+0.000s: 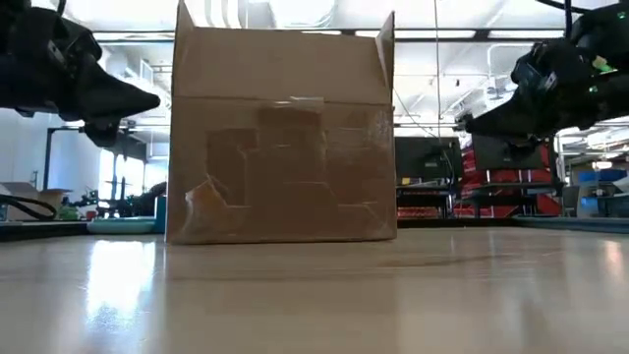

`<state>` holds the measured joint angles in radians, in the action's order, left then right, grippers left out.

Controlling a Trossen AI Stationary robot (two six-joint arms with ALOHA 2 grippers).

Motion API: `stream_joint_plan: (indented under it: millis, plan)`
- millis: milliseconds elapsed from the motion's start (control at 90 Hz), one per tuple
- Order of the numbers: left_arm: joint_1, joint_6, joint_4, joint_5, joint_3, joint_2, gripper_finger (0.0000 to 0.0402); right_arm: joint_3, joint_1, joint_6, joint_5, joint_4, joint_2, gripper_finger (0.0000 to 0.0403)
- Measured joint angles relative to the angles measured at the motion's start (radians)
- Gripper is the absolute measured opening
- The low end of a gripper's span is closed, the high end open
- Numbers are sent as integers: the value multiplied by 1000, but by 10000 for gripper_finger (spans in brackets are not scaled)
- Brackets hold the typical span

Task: Wrap mug
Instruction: Return to Home Position

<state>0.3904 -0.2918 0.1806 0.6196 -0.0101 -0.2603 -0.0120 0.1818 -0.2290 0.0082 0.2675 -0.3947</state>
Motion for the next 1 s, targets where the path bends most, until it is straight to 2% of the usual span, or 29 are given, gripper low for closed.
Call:
stream_joint_plan:
  millis: [167,311,444,667,856,1000]
  plan:
    - [0,-4,-16,10,0,22,0,0,0,42,-14,-9,74,2]
    - [-1,32,-43,12,0,52,0,0,-1,78,-69,-11,152,3]
    - [-36,39,-102,43,1,98,0,0,-1,102,-69,-38,209,1]
    - [-170,79,-110,-229,1,149,0,0,-1,137,-92,-48,223,3]
    - [-358,108,-129,-404,1,178,0,1,-1,143,-100,-55,222,4]
    - [-511,116,-152,-543,2,224,0,1,-1,144,-145,-54,222,3]
